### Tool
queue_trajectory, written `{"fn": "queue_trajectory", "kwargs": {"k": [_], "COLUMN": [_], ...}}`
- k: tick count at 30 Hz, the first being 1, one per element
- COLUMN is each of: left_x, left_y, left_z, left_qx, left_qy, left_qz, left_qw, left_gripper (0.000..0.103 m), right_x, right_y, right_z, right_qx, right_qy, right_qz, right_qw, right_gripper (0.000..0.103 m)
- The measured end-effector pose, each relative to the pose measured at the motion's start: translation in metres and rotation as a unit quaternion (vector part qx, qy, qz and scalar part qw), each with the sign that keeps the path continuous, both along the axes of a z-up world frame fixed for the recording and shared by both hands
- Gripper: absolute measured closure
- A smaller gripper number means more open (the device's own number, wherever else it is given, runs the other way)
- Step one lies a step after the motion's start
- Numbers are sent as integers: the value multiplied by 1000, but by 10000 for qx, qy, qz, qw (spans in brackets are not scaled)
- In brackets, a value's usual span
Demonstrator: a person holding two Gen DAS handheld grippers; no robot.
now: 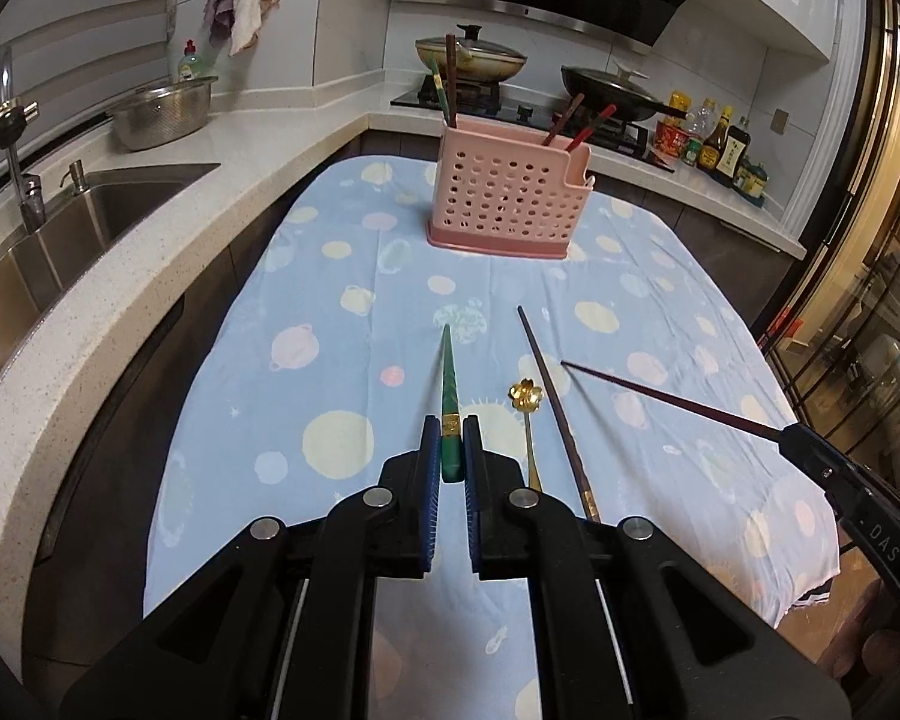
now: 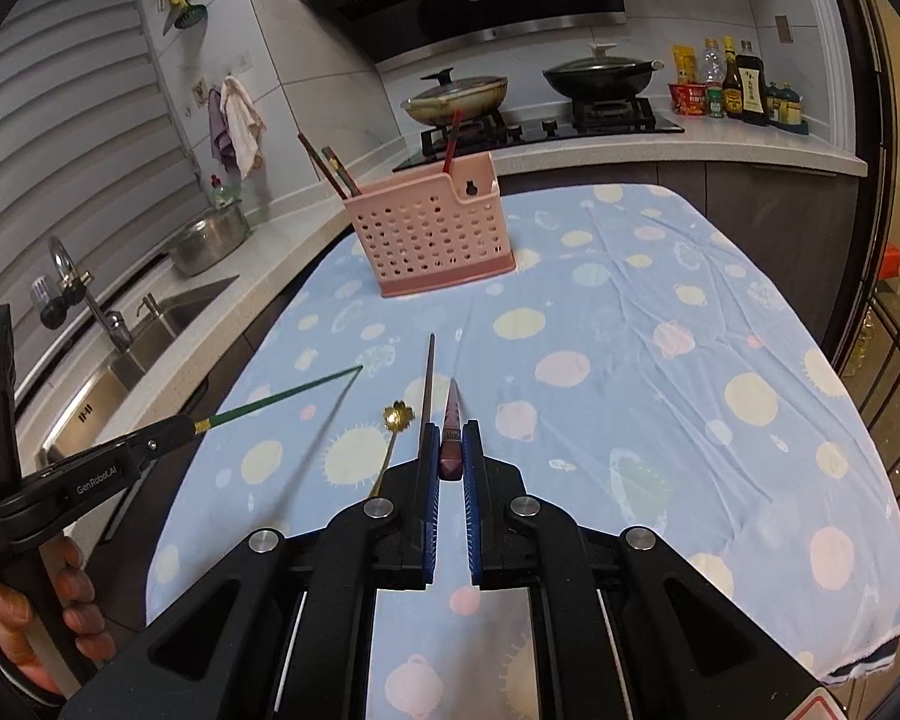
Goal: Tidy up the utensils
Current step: 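Grasp the other green chopstick with the left tool while the right tool grasps a dark red chopstick, then lift both chopsticks, lower them into the pink holder and open both tools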
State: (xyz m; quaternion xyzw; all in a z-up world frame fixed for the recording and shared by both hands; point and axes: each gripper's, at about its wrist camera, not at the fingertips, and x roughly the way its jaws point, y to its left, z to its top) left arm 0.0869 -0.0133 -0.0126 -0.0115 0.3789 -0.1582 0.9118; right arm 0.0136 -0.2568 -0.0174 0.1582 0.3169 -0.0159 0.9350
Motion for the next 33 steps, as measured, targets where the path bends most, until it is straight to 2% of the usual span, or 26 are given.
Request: {"fn": "queue_trajectory", "kwargs": {"k": [9,23,33], "left_x": [8,35,59], "left_y": [9,0,-18], "left_z": [47,97,152], "left_qx": [-115,-151,-226], "left_qy": [-482,-973,-1531], "left_qz": [43,-22,-140], "left_qw": [9988,9951,9879], "left_gripper": [96,96,96], "right_x": [4,29,65], "right_y": [-14,-22,-32], "right_z": [51,91,133], "right_qx": [86,54,-41], "right_qy": [-550,-1027,-1483], "right_qz": [-112,-84,-105], "right_qw": [9984,9947,9889], "right_gripper": [96,96,96]}}
